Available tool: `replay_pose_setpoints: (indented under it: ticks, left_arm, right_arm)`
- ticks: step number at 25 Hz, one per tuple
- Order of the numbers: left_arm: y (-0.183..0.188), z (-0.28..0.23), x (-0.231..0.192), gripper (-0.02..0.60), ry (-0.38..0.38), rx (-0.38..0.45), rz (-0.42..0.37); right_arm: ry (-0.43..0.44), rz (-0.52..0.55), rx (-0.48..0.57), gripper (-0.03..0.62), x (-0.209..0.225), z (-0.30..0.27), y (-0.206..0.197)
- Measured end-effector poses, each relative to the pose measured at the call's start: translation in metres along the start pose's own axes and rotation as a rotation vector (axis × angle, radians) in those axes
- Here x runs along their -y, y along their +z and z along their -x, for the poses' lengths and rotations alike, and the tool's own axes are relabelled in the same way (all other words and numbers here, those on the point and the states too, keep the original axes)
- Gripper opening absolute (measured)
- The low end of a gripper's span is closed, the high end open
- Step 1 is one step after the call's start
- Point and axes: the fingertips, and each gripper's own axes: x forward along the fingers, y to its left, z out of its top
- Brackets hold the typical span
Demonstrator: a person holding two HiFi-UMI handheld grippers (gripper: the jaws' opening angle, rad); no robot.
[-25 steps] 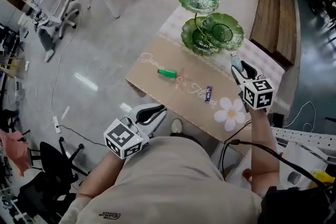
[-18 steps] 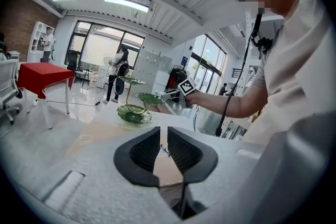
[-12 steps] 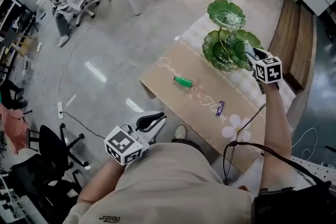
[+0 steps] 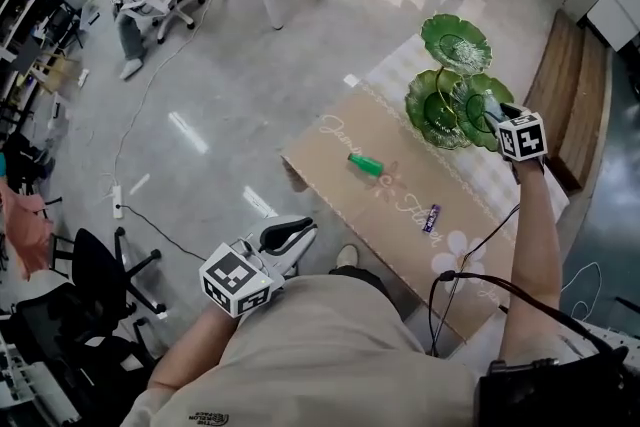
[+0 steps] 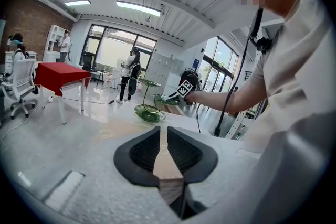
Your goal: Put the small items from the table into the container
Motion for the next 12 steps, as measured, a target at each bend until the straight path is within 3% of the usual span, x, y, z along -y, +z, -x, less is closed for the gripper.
replay_pose_setpoints:
  ticks: [5, 12]
  left_arm:
    - [-0.004, 0.013, -0.003, 0.029, -0.03, 0.005, -0.007]
    - [-0.005, 0.044, -0.006, 0.028, -0.083, 0.018, -0.032]
  right_arm:
    - [-0.049, -0.037, 0.028, 0.215, -0.003, 0.022, 0.005]
    - [-0.135, -0.111, 0.153, 0.215, -0.037, 0.084, 0.019]
